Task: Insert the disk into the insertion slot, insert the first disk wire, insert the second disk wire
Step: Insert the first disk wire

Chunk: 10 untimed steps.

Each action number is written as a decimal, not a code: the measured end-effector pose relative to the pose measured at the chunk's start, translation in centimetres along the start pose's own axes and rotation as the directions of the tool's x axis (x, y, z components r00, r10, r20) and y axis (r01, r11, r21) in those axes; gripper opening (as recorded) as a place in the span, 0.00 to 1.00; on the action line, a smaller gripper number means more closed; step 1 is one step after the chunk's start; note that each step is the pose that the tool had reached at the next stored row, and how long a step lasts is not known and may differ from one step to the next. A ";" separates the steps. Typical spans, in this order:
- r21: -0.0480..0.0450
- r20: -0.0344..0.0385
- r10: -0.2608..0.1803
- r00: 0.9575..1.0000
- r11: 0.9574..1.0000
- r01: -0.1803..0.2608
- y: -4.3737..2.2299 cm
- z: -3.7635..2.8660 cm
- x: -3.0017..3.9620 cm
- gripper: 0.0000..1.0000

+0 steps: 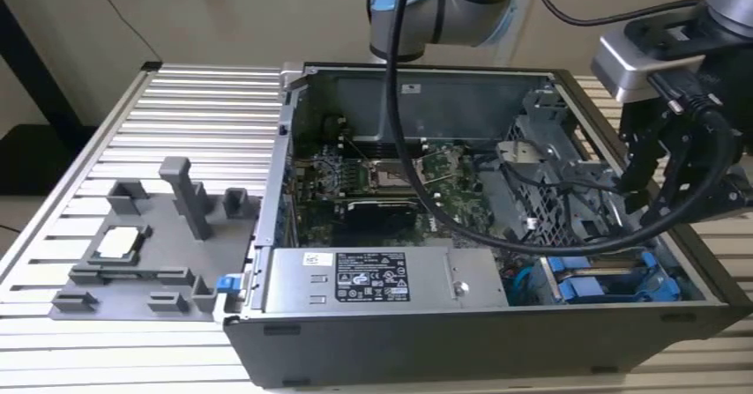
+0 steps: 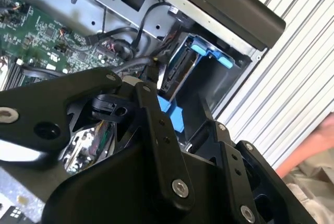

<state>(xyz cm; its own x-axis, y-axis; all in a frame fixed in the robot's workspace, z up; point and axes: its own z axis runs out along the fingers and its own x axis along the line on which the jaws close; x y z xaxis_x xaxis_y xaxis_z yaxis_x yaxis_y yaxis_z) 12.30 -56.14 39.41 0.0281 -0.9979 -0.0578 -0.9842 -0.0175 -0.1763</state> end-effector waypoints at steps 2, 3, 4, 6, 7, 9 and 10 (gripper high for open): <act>0.014 0.001 -0.007 1.000 1.000 0.007 0.07 0.18 -0.24 0.47; 0.020 0.001 -0.011 1.000 1.000 0.011 0.14 0.29 -0.30 0.47; 0.023 0.002 -0.016 1.000 1.000 0.015 0.18 0.39 -0.33 0.47; 0.023 0.003 -0.039 0.999 0.999 0.039 0.20 0.48 -0.34 0.47; 0.023 0.002 -0.051 0.999 0.998 0.051 0.21 0.49 -0.34 0.47; 0.022 -0.001 -0.071 0.997 0.997 0.071 0.22 0.50 -0.33 0.47; 0.021 -0.001 -0.076 0.997 0.997 0.076 0.22 0.50 -0.33 0.47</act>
<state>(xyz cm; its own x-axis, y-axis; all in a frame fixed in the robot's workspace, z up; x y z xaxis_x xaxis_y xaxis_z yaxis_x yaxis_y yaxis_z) 12.16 -55.79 38.90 0.1029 -0.9938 -0.0431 -0.9752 -0.0923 -0.2010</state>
